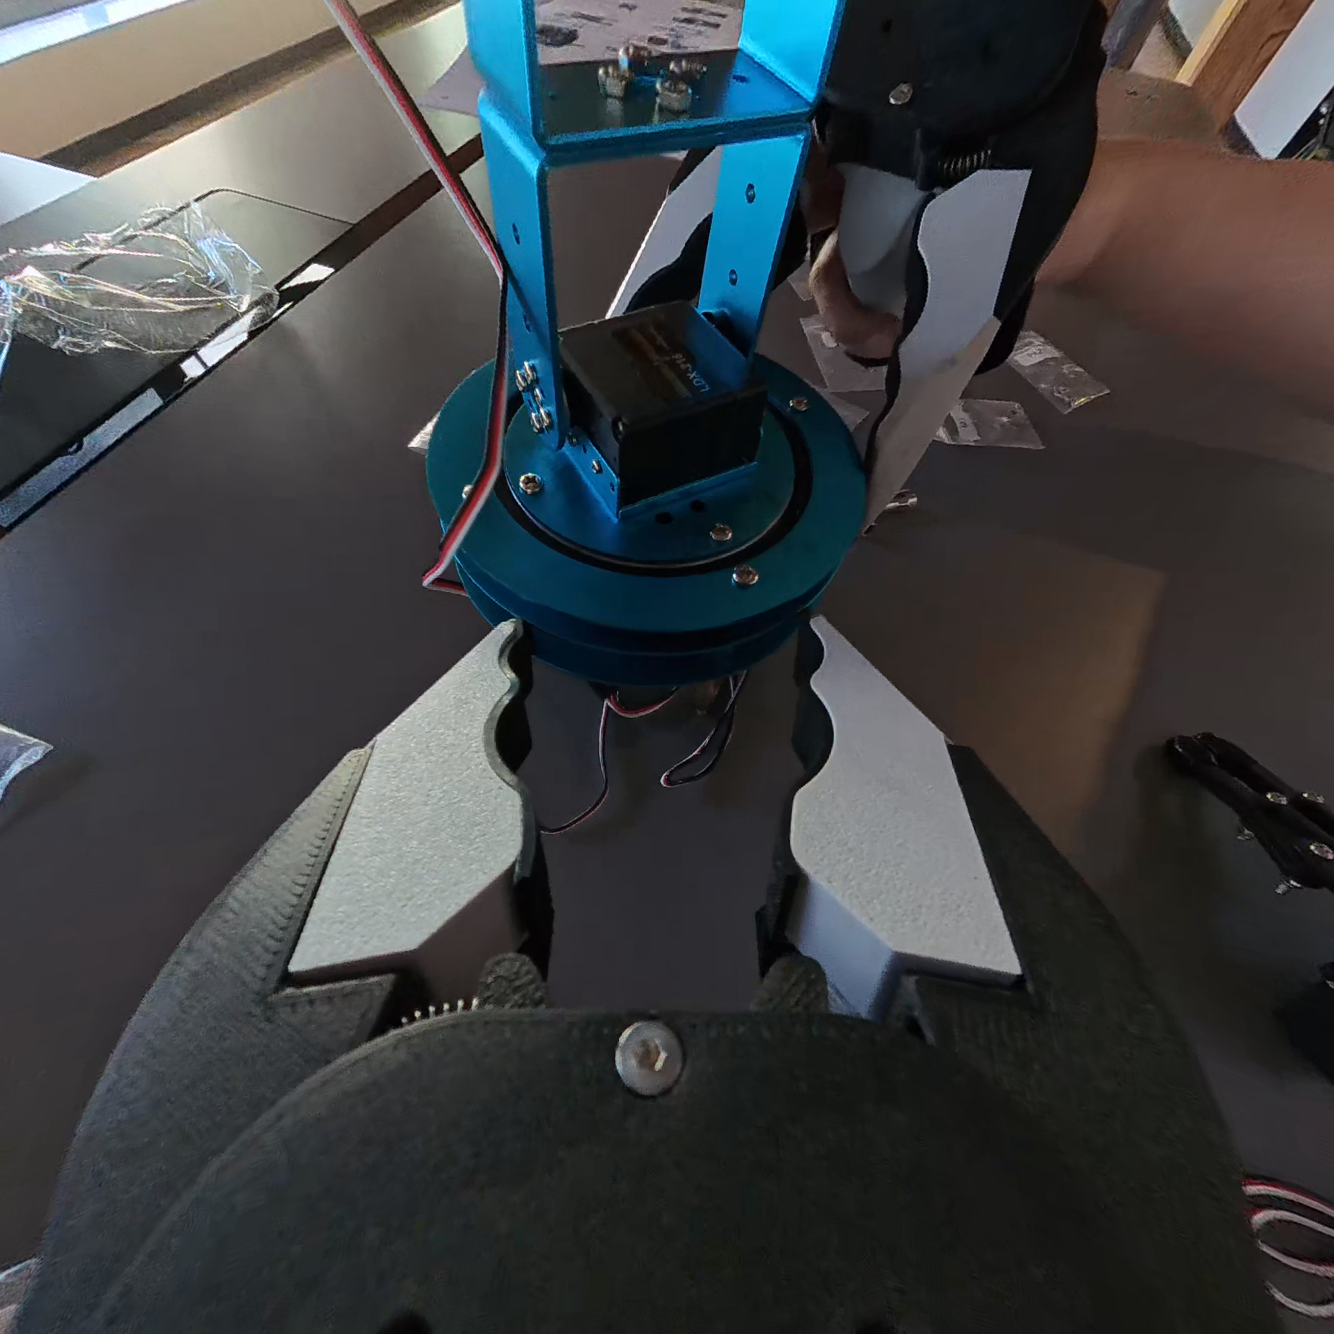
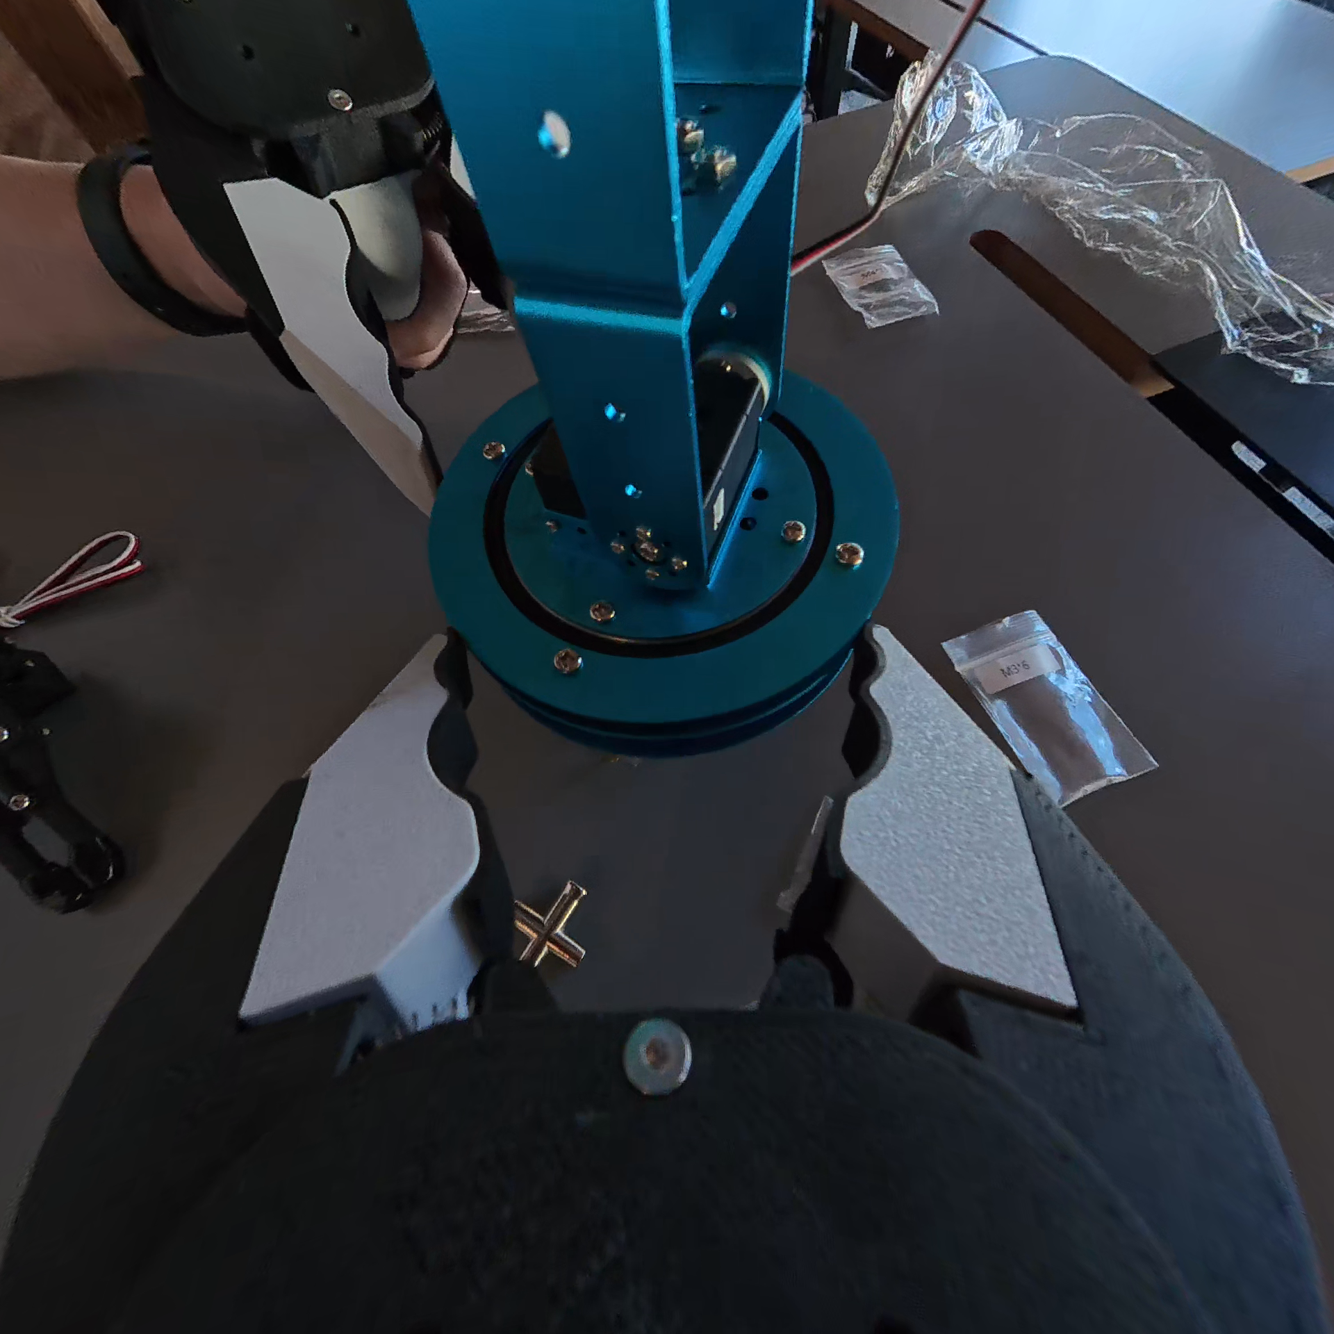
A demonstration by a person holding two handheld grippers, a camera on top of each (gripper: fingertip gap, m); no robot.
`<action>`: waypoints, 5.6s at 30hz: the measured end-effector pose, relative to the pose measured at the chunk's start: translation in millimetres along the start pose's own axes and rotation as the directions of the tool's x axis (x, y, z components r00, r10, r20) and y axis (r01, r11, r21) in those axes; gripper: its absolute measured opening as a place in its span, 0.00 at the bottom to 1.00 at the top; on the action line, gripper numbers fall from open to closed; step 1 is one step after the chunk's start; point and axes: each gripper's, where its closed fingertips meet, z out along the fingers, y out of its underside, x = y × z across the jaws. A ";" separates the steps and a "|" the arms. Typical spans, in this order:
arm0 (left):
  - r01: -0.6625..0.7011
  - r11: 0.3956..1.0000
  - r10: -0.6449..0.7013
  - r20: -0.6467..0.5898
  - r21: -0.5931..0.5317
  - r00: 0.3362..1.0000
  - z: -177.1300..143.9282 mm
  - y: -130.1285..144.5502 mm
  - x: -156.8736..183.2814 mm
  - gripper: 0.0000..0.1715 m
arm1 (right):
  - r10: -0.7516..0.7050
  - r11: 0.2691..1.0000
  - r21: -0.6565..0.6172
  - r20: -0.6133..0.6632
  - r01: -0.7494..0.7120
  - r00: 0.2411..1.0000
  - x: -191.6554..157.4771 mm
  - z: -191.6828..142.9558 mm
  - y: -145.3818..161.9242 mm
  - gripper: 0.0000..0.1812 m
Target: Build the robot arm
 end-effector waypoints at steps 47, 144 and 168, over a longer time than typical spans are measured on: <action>0.005 0.999 -0.004 0.037 -0.034 0.999 5.0 -2.0 -3.2 0.40 | 0.000 0.981 -0.193 -0.005 -0.001 1.000 5.3 -4.4 4.1 0.57; 0.254 0.913 -0.397 0.556 0.318 0.731 -270.2 96.7 208.7 0.37 | 0.138 0.974 -0.064 -0.596 -0.219 0.791 -212.6 -209.3 176.6 0.36; 0.250 0.946 -0.300 0.853 0.207 0.427 -527.0 190.1 360.3 0.45 | -0.015 0.967 0.199 -0.580 0.160 0.814 -293.0 -137.5 72.6 0.43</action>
